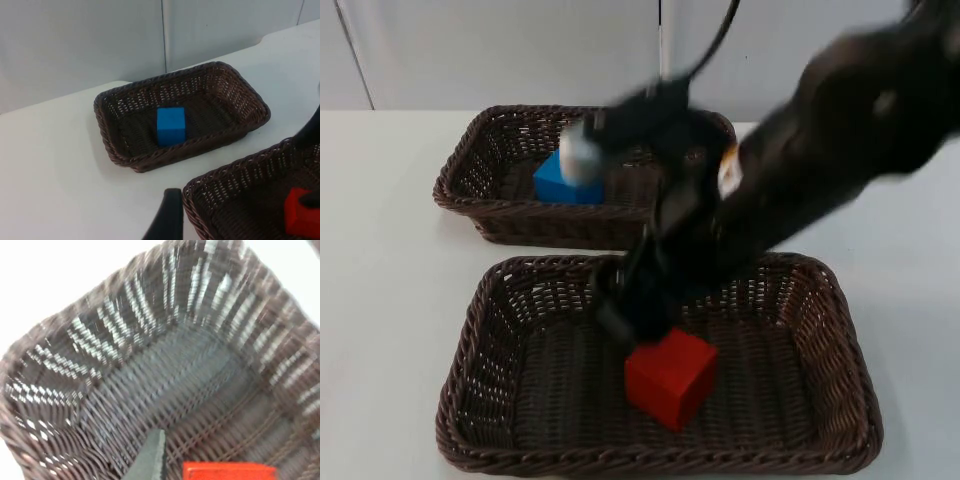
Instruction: Pick up one cube with the left hand and place it into the upper basket. Pick up one cube with the right hand and place it into the lower basket.
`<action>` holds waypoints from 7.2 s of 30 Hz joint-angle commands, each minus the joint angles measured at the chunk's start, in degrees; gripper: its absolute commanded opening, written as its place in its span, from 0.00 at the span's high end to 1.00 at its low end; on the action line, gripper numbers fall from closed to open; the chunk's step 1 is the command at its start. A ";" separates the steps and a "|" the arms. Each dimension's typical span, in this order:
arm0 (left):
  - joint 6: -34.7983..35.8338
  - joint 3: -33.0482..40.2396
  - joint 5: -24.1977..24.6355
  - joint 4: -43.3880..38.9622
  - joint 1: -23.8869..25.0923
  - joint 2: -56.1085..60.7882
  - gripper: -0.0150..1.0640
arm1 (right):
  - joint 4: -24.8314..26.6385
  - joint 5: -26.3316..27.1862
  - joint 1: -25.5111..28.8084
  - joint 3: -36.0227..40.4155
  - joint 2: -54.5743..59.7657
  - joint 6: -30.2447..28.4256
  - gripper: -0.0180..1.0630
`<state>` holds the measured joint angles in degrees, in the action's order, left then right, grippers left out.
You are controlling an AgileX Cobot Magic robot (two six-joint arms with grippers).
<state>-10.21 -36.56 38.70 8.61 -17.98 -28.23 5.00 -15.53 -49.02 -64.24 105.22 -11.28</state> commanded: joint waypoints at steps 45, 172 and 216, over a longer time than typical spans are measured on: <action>-1.08 0.26 -0.06 2.18 -0.22 5.29 0.26 | 0.04 -7.16 -0.36 8.08 -36.49 -0.13 0.21; -1.31 8.15 23.45 1.54 4.38 28.23 0.01 | -5.00 -46.21 -0.36 34.69 -105.22 9.05 0.01; -1.31 8.15 23.45 1.54 16.75 28.23 0.01 | -4.64 -46.21 6.43 34.69 -105.22 9.05 0.01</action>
<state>-11.57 -28.71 62.19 9.66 -1.35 -0.26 0.31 -62.11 -43.55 -29.92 0.23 -2.25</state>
